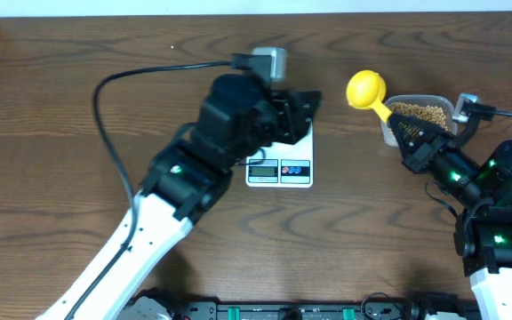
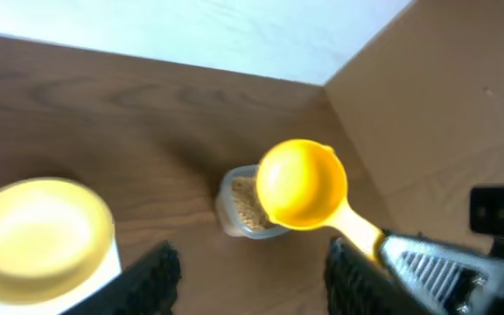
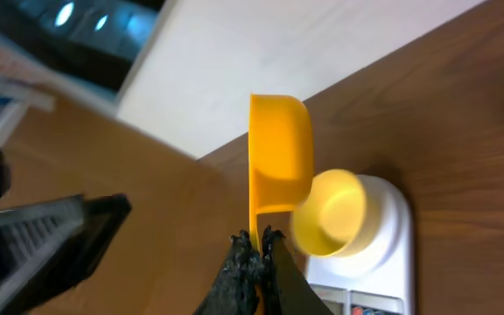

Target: Scoop item into bowl and weigh 50g on scale

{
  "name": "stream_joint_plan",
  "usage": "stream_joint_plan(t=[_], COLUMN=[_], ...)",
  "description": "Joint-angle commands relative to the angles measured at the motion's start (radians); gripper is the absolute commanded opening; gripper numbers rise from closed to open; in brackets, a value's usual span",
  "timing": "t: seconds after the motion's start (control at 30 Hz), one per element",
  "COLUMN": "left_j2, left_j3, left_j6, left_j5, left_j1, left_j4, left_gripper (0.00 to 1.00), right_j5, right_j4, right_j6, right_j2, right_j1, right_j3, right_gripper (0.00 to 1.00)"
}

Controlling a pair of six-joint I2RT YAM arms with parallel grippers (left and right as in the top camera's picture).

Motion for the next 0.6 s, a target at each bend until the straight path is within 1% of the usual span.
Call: stream_joint_plan(t=[0.0,0.03,0.1,0.23,0.43,0.57], left_j2=[-0.003,0.003,0.018,0.045,0.066,0.075], left_j3=[-0.002,-0.002,-0.002,-0.002,-0.002,-0.002], left_j6=[0.019,-0.028,-0.109,-0.201,-0.208,-0.237], left_j5=[0.011,0.018,0.049,0.088,0.088,0.087], left_j1=[0.007,0.001,-0.015,-0.043,-0.050,-0.051], left_j4=[-0.050,-0.064,-0.073,-0.064,-0.040,-0.023], left_gripper=[0.46,0.43,0.43,0.43,0.43,0.43], right_j5=[-0.110,-0.117,-0.122,-0.142,-0.173,-0.173], right_j4=[0.035,0.057,0.084,0.111,0.122,0.138], right_j6=[0.076,0.110,0.150,0.168,0.175,0.194], right_j2=[-0.005,-0.005,-0.005,-0.005,-0.005,-0.005], right_j1=[-0.004,-0.004,-0.004,0.001,0.055,0.087], right_j3=[0.040,0.040,0.040,0.040,0.040,0.040], right_gripper=[0.01,0.01,0.01,0.01,0.01,0.01])
